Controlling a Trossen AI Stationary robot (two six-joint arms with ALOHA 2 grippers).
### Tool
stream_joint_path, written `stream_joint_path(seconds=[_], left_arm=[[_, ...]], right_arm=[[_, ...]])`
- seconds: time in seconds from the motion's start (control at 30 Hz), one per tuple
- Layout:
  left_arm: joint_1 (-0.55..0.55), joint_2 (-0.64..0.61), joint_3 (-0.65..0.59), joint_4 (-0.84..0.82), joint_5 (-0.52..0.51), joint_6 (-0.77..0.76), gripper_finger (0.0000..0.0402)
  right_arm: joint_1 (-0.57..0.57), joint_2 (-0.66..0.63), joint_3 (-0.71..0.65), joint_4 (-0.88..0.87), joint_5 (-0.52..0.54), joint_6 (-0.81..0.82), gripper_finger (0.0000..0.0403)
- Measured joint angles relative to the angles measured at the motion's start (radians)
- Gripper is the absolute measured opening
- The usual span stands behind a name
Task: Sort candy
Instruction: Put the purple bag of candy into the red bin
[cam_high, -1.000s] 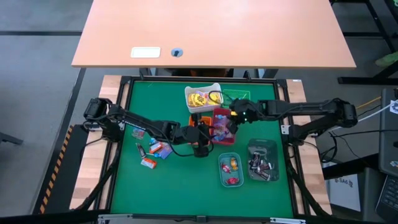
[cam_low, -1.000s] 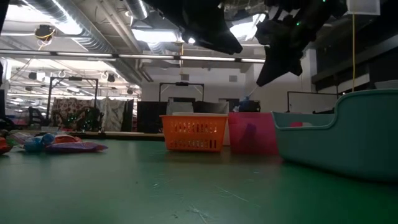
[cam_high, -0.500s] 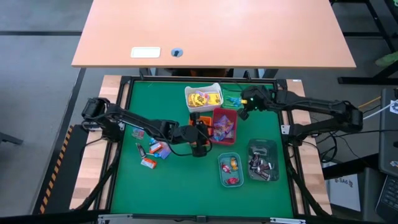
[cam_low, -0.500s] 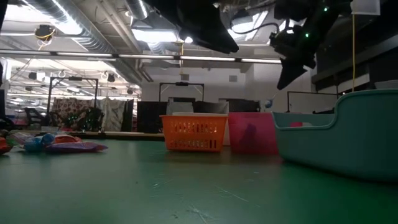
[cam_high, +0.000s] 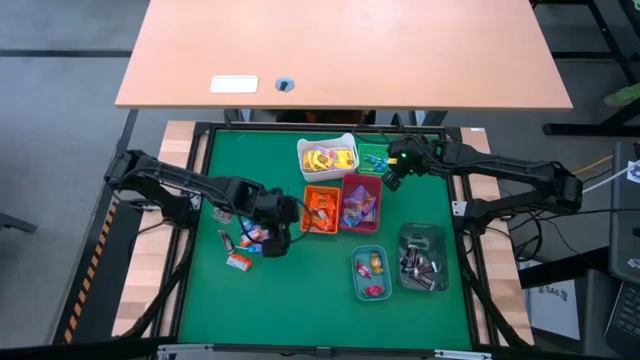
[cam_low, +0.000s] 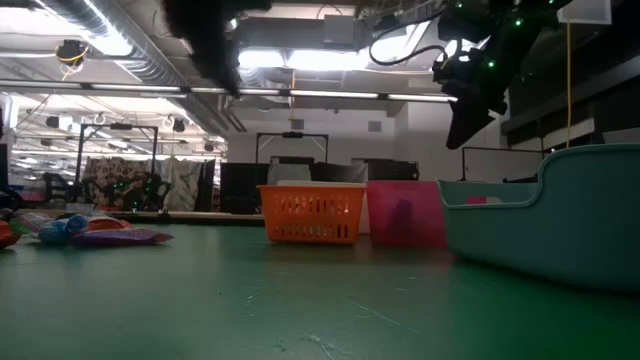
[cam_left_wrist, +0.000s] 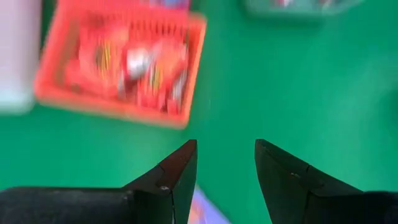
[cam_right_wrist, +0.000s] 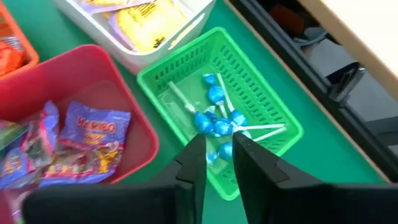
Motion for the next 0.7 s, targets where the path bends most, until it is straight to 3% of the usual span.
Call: stream_joint_path(seconds=[0.2,0.4,0.7], left_arm=[[-0.062,0.034,-0.001,-0.186,-0.086,-0.159,0.0149],[-0.095,0.091,-0.001,-0.194,-0.107,-0.175,0.0149],[-0.099,0.204,-0.001,-0.229,-0.106,-0.282,0.0171]], right_arm=[[0.001,0.000,0.000,0.001,-0.027,0.001,0.0121],[0.001,0.000,0.000,0.003,-0.074,0.001,0.0147],[0.000,0.000,0.000,0.004,-0.130,0.001,0.0151]])
